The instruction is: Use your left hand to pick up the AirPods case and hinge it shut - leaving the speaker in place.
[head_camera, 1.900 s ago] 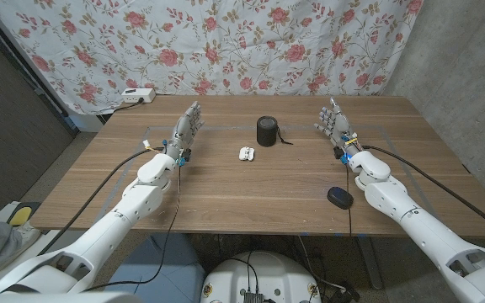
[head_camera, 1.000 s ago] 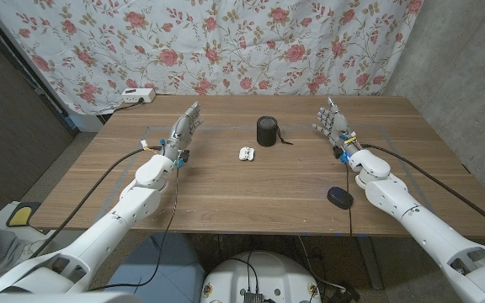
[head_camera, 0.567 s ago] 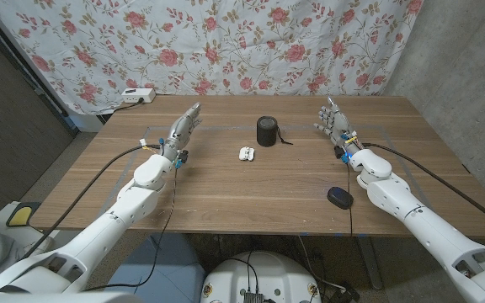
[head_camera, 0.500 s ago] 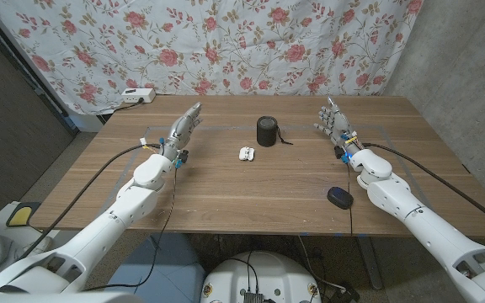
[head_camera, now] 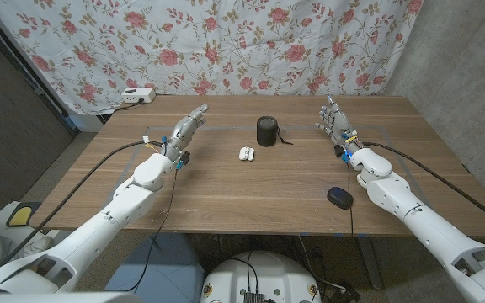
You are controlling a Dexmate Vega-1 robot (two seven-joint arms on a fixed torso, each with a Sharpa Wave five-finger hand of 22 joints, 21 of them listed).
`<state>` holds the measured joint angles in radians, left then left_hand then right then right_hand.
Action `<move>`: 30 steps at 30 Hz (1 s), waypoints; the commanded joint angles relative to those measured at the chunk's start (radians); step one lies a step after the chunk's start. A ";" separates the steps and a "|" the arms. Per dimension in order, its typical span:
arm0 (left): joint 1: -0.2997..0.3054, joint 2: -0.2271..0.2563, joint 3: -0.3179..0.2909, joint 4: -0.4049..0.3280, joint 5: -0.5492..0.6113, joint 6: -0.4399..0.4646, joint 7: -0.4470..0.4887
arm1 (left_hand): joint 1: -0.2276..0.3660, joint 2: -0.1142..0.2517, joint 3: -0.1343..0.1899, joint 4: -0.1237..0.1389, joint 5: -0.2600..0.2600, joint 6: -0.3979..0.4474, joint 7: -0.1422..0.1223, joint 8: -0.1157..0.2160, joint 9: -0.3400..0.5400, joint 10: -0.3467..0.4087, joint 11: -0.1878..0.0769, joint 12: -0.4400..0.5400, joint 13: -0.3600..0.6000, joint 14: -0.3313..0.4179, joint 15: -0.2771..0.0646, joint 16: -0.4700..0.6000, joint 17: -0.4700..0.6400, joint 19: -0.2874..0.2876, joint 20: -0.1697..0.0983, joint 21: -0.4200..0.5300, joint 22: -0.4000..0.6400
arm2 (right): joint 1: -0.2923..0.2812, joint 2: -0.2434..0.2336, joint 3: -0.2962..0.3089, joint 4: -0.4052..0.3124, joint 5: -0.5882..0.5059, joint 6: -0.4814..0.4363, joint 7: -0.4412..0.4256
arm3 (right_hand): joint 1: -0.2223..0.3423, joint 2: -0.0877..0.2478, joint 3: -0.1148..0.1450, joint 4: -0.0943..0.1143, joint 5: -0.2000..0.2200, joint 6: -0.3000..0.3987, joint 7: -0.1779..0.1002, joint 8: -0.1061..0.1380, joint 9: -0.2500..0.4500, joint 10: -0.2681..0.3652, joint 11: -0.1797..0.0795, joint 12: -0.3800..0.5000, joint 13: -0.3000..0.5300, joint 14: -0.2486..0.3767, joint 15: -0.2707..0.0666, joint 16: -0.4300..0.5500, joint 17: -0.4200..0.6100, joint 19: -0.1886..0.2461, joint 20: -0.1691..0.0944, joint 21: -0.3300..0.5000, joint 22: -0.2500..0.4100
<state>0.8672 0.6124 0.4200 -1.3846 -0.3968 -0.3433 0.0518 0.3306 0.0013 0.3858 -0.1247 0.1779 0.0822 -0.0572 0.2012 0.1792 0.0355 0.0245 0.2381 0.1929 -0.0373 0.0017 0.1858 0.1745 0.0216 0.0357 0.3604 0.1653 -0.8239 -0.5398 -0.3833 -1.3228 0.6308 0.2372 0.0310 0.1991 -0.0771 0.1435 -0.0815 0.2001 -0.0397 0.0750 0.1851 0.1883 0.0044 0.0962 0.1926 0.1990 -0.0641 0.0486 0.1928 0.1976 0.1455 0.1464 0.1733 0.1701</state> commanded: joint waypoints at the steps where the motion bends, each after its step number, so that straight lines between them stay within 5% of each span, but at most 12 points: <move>1: 0.017 0.029 -0.005 -0.069 0.097 0.037 0.104 | 0.008 0.001 0.000 -0.002 0.003 0.020 0.005 0.002 0.005 0.028 -0.002 0.012 0.006 0.003 0.000 0.005 0.003 0.007 0.002 -0.007 0.005 | 0.020 0.011 -0.003 0.026 0.002 0.004 0.011 | 0.014 0.004 0.004 -0.003 0.004 -0.007 0.001 0.006 0.004 -0.002 0.008 0.004 0.001 -0.014 0.000 -0.001 0.004 -0.012 0.003 0.001 0.001; 9: 0.009 0.053 0.012 -0.093 0.274 0.021 0.209 | 0.015 -0.001 0.000 -0.008 0.005 0.006 -0.006 -0.006 0.006 0.055 -0.026 0.020 0.008 0.007 -0.010 0.005 0.003 0.011 -0.003 -0.018 0.005 | 0.012 0.009 0.001 0.019 0.002 0.020 0.012 | 0.015 0.005 0.004 -0.004 0.003 -0.010 0.005 0.005 0.004 0.000 0.007 0.005 0.001 -0.015 0.001 -0.001 0.003 -0.015 0.004 0.003 0.001; 11: -0.047 0.116 0.044 -0.056 0.254 -0.025 0.030 | 0.025 0.003 0.003 -0.013 0.006 -0.012 -0.005 -0.012 0.006 0.061 -0.025 0.022 0.009 0.007 -0.010 0.004 0.003 0.012 -0.001 -0.023 0.005 | 0.009 0.009 0.003 0.016 0.002 0.026 0.013 | 0.016 0.006 0.004 -0.005 0.003 -0.013 0.004 0.005 0.004 0.001 0.007 0.006 0.001 -0.017 0.001 -0.001 0.003 -0.017 0.003 0.003 0.001; 12: -0.014 0.087 0.026 -0.076 0.272 -0.012 0.121 | 0.080 0.053 0.039 -0.030 0.013 -0.036 -0.006 -0.014 0.007 0.061 -0.025 0.019 0.012 -0.001 -0.008 0.001 0.003 0.012 0.006 -0.039 0.005 | 0.009 0.009 0.003 0.022 0.001 0.037 0.021 | 0.016 0.007 0.005 -0.005 0.003 -0.015 0.002 0.004 0.004 0.002 0.007 0.007 0.001 -0.019 0.001 -0.001 0.003 -0.021 0.001 0.002 0.001; 13: -0.014 0.061 0.020 -0.042 0.235 -0.053 0.116 | 0.142 0.084 0.072 -0.050 0.024 -0.074 -0.012 -0.016 0.008 0.040 -0.025 0.008 0.014 -0.027 -0.003 -0.005 0.002 0.001 0.004 -0.063 0.005 | 0.007 0.010 0.004 0.018 0.004 0.036 0.019 | 0.018 0.009 0.005 -0.006 0.004 -0.019 -0.001 0.003 0.004 0.000 0.007 0.006 0.001 -0.028 -0.002 -0.004 0.003 -0.027 -0.003 0.001 0.001; 16: -0.003 0.076 0.016 -0.070 0.282 -0.013 0.154 | 0.171 0.086 0.083 -0.057 0.029 -0.079 -0.022 -0.012 0.009 0.037 -0.045 0.005 0.015 -0.038 -0.016 -0.006 0.002 -0.001 -0.007 -0.075 0.005 | 0.006 0.007 0.004 0.020 0.003 0.045 0.030 | 0.020 0.011 0.006 -0.007 0.004 -0.026 -0.002 0.002 0.004 -0.005 0.003 0.005 0.001 -0.036 -0.006 -0.005 0.003 -0.033 -0.005 0.002 0.001; 25: 0.028 0.132 0.002 -0.173 0.367 0.072 0.190 | 0.193 0.020 0.066 -0.060 0.011 -0.138 -0.042 -0.021 0.007 0.032 -0.050 0.001 0.017 -0.047 -0.020 -0.005 0.002 0.002 -0.006 -0.097 0.005 | 0.004 0.002 0.004 0.012 0.003 0.041 0.031 | 0.026 0.018 0.009 -0.009 0.004 -0.037 -0.004 0.002 0.005 -0.028 0.000 -0.002 0.002 -0.053 -0.009 -0.007 0.003 -0.051 -0.005 0.001 0.001; 30: 0.042 0.172 0.007 -0.255 0.462 0.166 0.220 | 0.203 -0.007 0.056 -0.051 0.000 -0.176 -0.027 -0.024 0.007 0.036 -0.038 0.003 0.019 -0.052 -0.006 -0.004 0.003 -0.005 0.012 -0.115 0.006 | 0.005 -0.005 0.003 0.010 -0.004 0.046 0.037 | 0.026 0.019 0.009 -0.010 0.004 -0.038 -0.004 0.002 0.005 -0.030 0.002 -0.002 0.002 -0.055 -0.008 -0.007 0.003 -0.052 -0.005 0.002 0.001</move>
<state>0.8825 0.7214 0.4296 -1.5180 -0.0787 -0.3032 0.2206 0.5301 0.0104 0.4505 -0.1777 0.1808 -0.0756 -0.0831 0.1796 0.1841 0.0655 -0.0161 0.2389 0.2072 -0.0846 -0.0088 0.1812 0.1744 0.0175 0.0372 0.2515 0.1651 -0.8169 -0.5342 -0.3812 -1.3042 0.6338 0.2769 0.0609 0.2162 -0.0601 0.1478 -0.0856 0.2001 -0.0684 0.0714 0.1851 0.1882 -0.0192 0.0947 0.1925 0.1990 -0.1129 0.0404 0.1883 0.1975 0.1045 0.1411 0.1734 0.1675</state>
